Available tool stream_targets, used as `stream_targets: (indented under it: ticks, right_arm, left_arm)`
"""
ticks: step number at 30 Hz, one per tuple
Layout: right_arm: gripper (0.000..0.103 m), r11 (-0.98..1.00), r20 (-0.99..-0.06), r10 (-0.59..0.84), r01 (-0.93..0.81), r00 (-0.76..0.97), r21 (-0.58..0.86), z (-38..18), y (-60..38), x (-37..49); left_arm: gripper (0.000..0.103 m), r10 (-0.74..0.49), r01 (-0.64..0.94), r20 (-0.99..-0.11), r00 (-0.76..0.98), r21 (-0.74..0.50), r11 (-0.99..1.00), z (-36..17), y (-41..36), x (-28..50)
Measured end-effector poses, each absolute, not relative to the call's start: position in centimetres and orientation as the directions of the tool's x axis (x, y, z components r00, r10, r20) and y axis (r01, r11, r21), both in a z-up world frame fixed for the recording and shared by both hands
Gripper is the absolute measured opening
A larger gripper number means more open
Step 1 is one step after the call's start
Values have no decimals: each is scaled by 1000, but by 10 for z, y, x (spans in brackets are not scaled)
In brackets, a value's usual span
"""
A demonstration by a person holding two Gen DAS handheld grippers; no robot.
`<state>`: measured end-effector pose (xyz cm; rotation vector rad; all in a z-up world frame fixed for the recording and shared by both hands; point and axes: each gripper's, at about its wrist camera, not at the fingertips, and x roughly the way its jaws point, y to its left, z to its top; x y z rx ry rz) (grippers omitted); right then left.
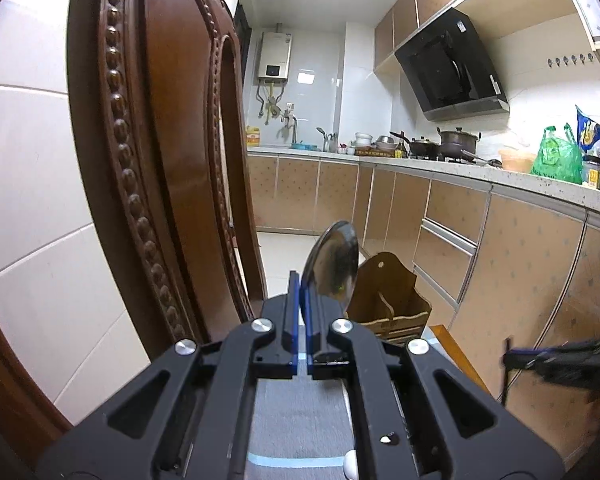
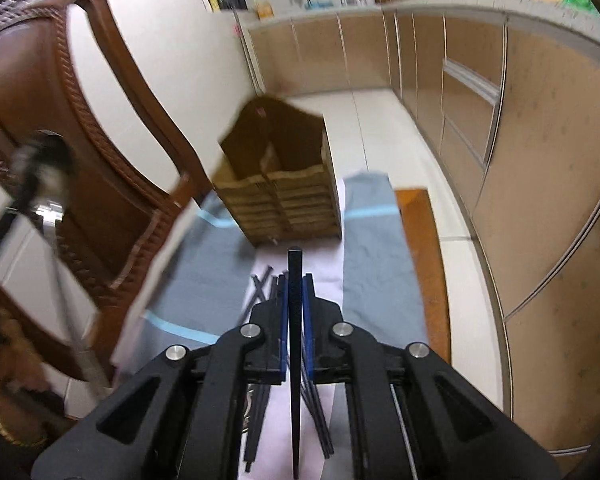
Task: Organize utensils
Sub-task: 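Lift the chopstick and drop it into the wooden holder with the right tool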
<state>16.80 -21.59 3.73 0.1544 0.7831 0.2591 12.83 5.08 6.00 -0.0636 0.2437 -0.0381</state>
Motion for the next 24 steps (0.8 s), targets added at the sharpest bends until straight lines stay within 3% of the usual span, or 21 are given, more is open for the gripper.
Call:
stream_targets:
  ticks: [8, 24]
  right_arm:
    - [7, 947, -580, 317, -221, 750, 232, 97, -212, 151]
    - [7, 973, -462, 232, -195, 856, 127, 210, -204, 238]
  left_arm:
    - [2, -71, 49, -289, 955, -81, 996, 53, 46, 136]
    - [2, -76, 48, -349, 934, -88, 995, 41, 46, 151]
